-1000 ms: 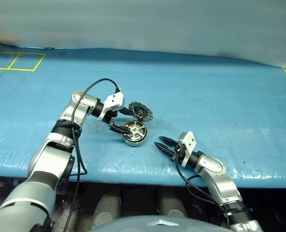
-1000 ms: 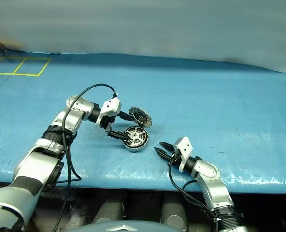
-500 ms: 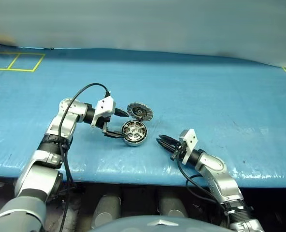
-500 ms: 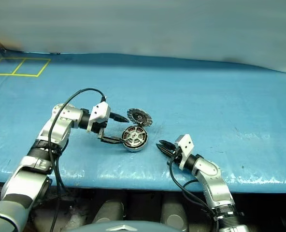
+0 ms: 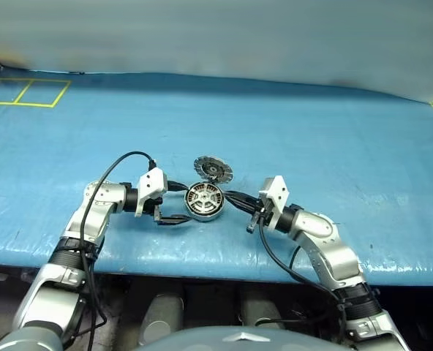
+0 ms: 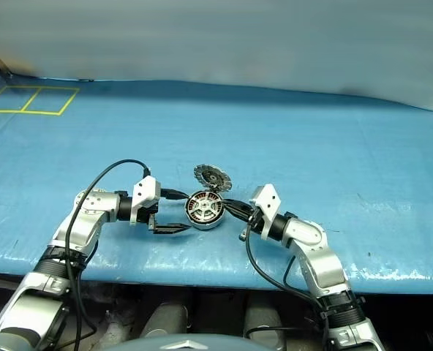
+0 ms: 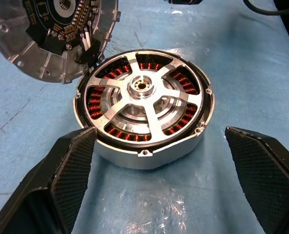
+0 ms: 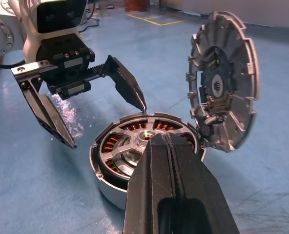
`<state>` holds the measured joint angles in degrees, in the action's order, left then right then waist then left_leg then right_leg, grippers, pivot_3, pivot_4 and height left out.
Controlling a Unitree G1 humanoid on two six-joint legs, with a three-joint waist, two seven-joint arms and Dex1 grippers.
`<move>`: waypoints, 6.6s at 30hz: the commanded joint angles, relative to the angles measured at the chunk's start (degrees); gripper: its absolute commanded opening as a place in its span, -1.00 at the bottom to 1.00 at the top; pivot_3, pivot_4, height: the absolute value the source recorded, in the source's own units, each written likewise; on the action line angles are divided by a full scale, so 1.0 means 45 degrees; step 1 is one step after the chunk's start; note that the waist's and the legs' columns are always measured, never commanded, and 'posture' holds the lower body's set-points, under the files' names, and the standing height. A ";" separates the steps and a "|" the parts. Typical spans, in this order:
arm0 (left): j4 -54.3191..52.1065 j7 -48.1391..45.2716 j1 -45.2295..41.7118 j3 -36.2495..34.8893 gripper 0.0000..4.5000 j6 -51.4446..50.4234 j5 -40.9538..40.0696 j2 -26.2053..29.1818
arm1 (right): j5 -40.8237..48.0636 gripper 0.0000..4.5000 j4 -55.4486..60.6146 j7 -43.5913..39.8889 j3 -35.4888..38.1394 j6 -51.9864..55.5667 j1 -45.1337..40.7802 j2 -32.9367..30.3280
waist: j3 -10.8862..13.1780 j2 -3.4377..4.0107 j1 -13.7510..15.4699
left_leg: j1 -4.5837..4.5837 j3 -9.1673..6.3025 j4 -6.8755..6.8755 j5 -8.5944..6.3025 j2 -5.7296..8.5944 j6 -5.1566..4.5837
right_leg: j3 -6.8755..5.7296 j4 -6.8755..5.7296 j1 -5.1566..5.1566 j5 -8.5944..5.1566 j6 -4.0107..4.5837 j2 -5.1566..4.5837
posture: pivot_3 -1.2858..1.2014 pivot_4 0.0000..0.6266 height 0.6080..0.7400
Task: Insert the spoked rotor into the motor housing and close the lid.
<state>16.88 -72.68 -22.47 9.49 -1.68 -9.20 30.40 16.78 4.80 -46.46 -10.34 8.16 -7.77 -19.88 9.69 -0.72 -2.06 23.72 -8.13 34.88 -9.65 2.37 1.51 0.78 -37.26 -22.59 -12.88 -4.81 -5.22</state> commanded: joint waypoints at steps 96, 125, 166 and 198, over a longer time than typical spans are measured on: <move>-0.0336 0.2594 0.2836 -0.2144 1.00 0.2243 -0.1984 -0.1197 | -0.2625 -0.99 -0.5211 0.3450 0.0545 0.0100 -0.4535 0.1090 | -0.0019 0.0041 -0.0005 | 0.0012 0.0025 -0.0111 0.0004 0.0000 0.0002 | 0.0000 0.0084 -0.0046 0.0052 -0.0027 -0.0012 | 0.03 -0.52 1.00; -0.0798 0.2813 0.3288 -0.2281 1.00 0.1859 -0.2009 -0.0896 | 0.0001 -0.99 -0.1739 -0.2024 -0.1150 0.2217 -0.3411 0.0776 | -0.0014 0.0051 -0.0048 | -0.0007 0.0017 -0.0162 0.0010 -0.0007 0.0011 | -0.0002 0.0082 -0.0056 0.0050 -0.0023 -0.0005 | 0.03 -0.52 1.00; -0.0930 0.3135 0.3587 -0.2189 1.00 0.1961 -0.2150 -0.0903 | -0.1734 0.72 -0.2007 0.0424 -0.1360 0.0067 -0.2558 0.1506 | -0.0019 0.0046 -0.0025 | -0.0020 0.0017 -0.0163 0.0010 -0.0011 0.0012 | -0.0003 0.0081 -0.0047 0.0046 -0.0017 -0.0004 | 0.03 -0.52 1.00; -0.0959 0.3473 0.3768 -0.2249 1.00 0.2094 -0.2162 -0.0925 | -0.1609 0.35 -0.1651 -0.0303 -0.1445 0.0651 -0.2589 0.1083 | -0.0019 0.0047 -0.0007 | -0.0021 0.0015 -0.0160 0.0012 -0.0008 0.0014 | -0.0003 0.0082 -0.0041 0.0045 -0.0015 -0.0006 | 0.03 -0.52 1.00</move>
<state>15.19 -57.18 -5.52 0.34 6.74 -18.62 26.11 8.61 -5.29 -47.09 -17.48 11.33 -18.77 -14.87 9.61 -0.51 -2.09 23.63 -8.07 34.16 -9.59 2.33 1.58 0.76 -36.89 -22.77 -12.68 -4.88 -5.25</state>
